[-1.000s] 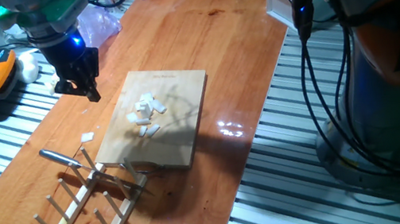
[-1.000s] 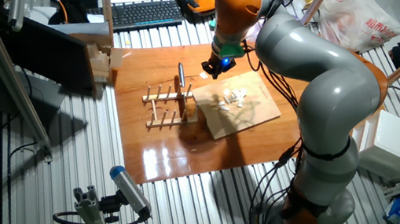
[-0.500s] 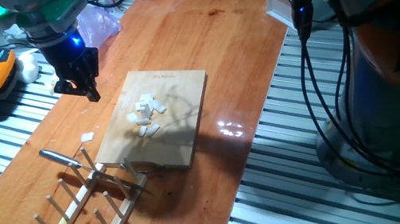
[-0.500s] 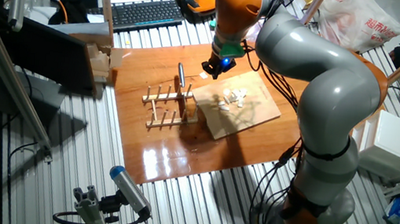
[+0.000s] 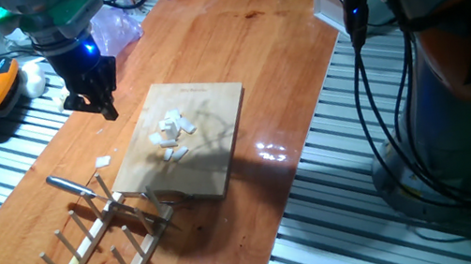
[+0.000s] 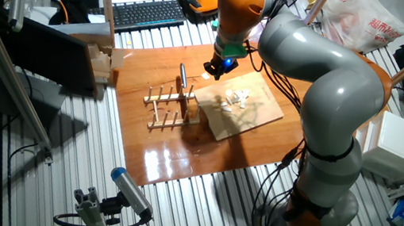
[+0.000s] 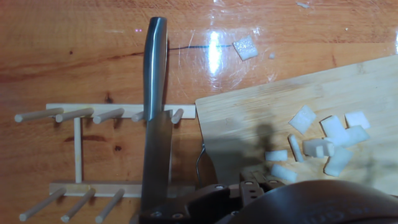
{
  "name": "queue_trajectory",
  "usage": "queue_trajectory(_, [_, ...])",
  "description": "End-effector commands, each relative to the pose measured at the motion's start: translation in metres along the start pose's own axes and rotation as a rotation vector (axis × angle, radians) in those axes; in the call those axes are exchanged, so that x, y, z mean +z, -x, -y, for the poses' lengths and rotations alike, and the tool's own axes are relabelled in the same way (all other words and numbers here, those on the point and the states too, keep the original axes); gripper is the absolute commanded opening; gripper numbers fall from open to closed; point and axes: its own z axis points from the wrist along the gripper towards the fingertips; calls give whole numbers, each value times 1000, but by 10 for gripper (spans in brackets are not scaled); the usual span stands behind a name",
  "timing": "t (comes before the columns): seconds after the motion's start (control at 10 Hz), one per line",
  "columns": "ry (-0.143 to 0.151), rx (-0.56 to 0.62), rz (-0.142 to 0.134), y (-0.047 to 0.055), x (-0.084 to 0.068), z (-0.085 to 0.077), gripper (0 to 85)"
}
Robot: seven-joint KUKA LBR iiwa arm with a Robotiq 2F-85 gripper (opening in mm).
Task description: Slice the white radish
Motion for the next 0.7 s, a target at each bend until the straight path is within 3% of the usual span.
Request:
queue_trajectory(0.0, [0, 0, -1, 0, 0, 0, 0])
queue_trajectory(0.6, [-3, -3, 8, -1, -1, 1, 0])
